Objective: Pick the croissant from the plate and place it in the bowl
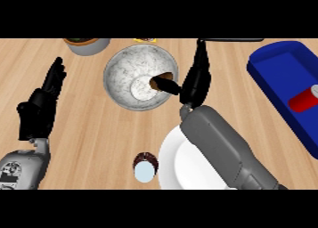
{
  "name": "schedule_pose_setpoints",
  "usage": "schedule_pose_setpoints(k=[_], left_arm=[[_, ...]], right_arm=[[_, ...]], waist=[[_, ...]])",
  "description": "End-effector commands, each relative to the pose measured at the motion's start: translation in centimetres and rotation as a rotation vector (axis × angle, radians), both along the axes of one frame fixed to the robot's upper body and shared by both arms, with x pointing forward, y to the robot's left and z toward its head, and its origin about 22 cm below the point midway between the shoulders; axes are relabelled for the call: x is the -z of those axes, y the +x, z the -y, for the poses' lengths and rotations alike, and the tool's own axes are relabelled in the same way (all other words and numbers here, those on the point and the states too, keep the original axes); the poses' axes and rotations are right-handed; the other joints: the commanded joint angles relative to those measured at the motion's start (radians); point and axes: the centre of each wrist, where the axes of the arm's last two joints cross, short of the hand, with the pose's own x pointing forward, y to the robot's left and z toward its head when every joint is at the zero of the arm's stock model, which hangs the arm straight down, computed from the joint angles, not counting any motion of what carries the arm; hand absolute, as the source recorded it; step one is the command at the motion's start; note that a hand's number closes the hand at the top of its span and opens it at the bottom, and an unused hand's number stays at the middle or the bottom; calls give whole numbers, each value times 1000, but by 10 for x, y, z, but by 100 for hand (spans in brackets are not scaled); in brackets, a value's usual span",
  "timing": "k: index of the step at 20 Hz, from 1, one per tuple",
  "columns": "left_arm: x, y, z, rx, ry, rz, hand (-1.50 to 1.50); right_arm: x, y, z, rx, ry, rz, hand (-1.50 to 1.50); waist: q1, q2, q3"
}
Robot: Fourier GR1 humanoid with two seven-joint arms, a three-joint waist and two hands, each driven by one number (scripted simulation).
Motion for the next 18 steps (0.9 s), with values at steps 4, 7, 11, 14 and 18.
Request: schedule_pose_setpoints(k=[4, 7, 11, 14, 18], left_arm=[[22, -5, 1, -50, 4, -8, 0], [5, 7, 4, -54, -15, -9, 0], [-3, 1, -24, -17, -6, -16, 0], [-6, -6, -22, -29, 0, -8, 0], [-8, 5, -10, -15, 4, -4, 0]], right_arm=[[9, -66, -2, -110, 140, 81, -150], [15, -94, 14, -169, 143, 66, -150], [22, -120, 24, -208, 132, 57, -150], [15, -138, 33, -196, 132, 82, -150], [20, -128, 15, -200, 134, 80, -150]], waist=[[-45, -11, -1], [-45, -10, -1], [-33, -7, -1], [-31, -8, -1], [-29, -5, -1]])
